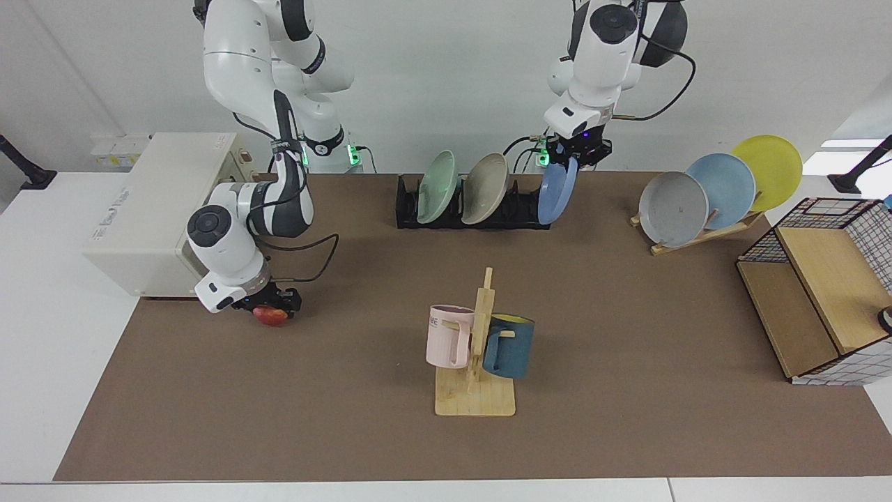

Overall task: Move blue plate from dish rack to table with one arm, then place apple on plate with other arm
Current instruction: 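Grasp the blue plate rim with the left gripper while the right gripper grasps the apple, then lift the blue plate out of the rack and lower it onto the table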

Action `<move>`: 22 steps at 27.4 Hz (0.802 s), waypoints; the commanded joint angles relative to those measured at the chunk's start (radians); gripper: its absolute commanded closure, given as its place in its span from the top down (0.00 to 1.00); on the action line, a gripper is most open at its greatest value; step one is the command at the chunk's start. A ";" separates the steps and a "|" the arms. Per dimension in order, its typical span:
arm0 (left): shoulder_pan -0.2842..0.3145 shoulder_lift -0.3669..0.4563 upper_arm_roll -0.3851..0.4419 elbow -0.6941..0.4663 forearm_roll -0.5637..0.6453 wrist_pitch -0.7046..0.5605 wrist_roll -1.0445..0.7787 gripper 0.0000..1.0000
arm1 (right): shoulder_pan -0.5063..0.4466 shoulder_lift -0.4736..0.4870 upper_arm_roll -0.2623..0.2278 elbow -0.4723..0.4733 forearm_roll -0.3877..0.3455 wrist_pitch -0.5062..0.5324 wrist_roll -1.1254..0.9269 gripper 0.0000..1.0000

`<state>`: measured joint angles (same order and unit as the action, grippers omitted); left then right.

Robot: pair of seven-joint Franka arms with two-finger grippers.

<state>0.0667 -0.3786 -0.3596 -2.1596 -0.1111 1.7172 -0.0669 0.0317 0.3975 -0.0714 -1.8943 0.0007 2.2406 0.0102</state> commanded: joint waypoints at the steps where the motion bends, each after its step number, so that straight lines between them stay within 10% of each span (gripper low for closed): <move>1: 0.012 0.090 0.060 0.070 -0.079 0.047 0.018 0.00 | -0.001 -0.025 0.007 0.010 -0.015 -0.047 -0.012 0.00; 7: 0.007 0.173 0.207 0.081 -0.294 0.082 0.229 0.00 | 0.004 -0.051 0.007 0.069 -0.002 -0.142 -0.012 0.00; 22: 0.062 0.481 0.215 0.072 -0.670 0.212 0.487 0.00 | 0.017 -0.241 0.010 0.103 0.002 -0.312 -0.012 0.00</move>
<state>0.0845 0.0233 -0.1312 -2.1110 -0.6848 1.9240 0.3342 0.0513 0.2071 -0.0621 -1.7842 0.0009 1.9783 0.0102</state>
